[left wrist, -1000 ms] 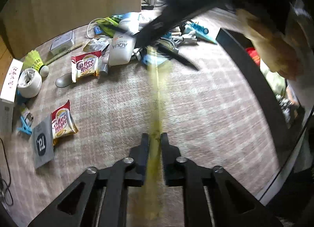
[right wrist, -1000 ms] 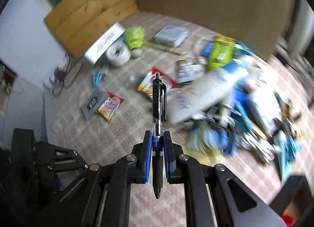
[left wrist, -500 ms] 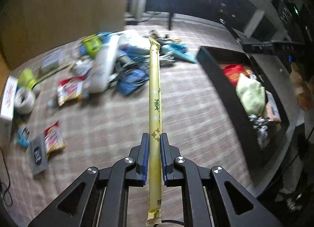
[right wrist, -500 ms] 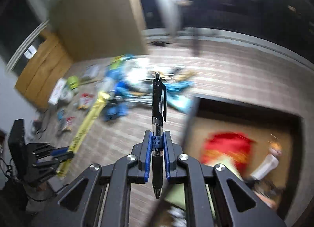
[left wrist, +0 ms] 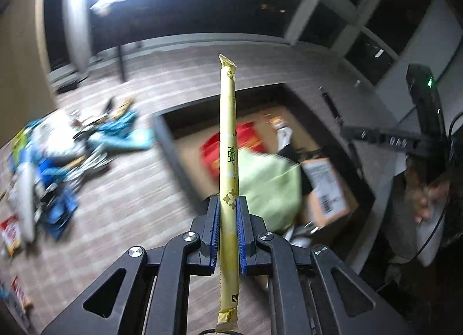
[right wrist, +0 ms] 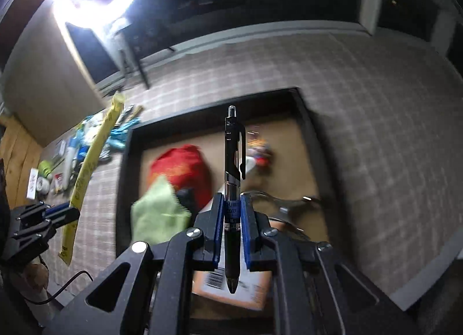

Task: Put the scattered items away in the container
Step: 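Carry the yellow strip into the tray with the left gripper while the right gripper drops the pen in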

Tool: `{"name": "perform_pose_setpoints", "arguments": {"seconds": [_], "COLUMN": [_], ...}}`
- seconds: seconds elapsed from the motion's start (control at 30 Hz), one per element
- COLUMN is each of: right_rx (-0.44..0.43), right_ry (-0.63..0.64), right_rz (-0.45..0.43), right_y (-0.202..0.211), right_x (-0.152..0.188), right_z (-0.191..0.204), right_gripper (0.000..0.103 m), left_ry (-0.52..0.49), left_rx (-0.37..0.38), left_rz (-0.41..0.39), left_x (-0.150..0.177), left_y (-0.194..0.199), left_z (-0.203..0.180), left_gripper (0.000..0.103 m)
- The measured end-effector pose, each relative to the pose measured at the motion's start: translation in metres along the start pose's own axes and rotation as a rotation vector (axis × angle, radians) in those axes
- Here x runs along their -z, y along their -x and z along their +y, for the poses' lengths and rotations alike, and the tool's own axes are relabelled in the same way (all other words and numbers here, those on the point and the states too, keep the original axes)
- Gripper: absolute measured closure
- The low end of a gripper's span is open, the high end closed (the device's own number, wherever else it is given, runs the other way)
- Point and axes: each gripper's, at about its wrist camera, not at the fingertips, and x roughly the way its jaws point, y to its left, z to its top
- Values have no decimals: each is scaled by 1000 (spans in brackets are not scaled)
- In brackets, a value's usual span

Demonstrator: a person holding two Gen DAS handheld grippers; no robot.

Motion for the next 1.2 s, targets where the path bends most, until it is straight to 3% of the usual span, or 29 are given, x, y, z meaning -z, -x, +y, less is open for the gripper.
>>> {"name": "perform_pose_setpoints", "arguments": {"seconds": [0.2,0.23,0.27,0.3,0.33,0.4,0.73,1.2], "right_rx": [33,27,27,38,48,48,24,-31], "right_ry": [-43,-42,-43,-51,-61,-65,-13,104], "right_rz": [-5,-11,-12,-8,-8,-34,-94,-109], "right_y": [6,6,7,7,9,14,30,24], "right_x": [10,11,11,12,12,13,13,7], "right_z": [-27,-29,-30,-31,-32,-31,5,77], "right_gripper": [91,91,89,79,65,58,52,51], "left_ry": [-54,-61,-70,-77,-86,-112,-96,12], "left_rx": [66,70,49,13,-8,-39,-146,-282], "left_rz": [9,11,18,22,9,-12,-64,-89], "left_x": [-24,-26,-28,-29,-30,-29,-22,8], "left_y": [-20,-23,-26,-28,-27,-21,18,62], "left_z": [-45,-51,-56,-60,-64,-69,-54,-6], "left_gripper": [92,88,66,54,50,50,49,48]}}
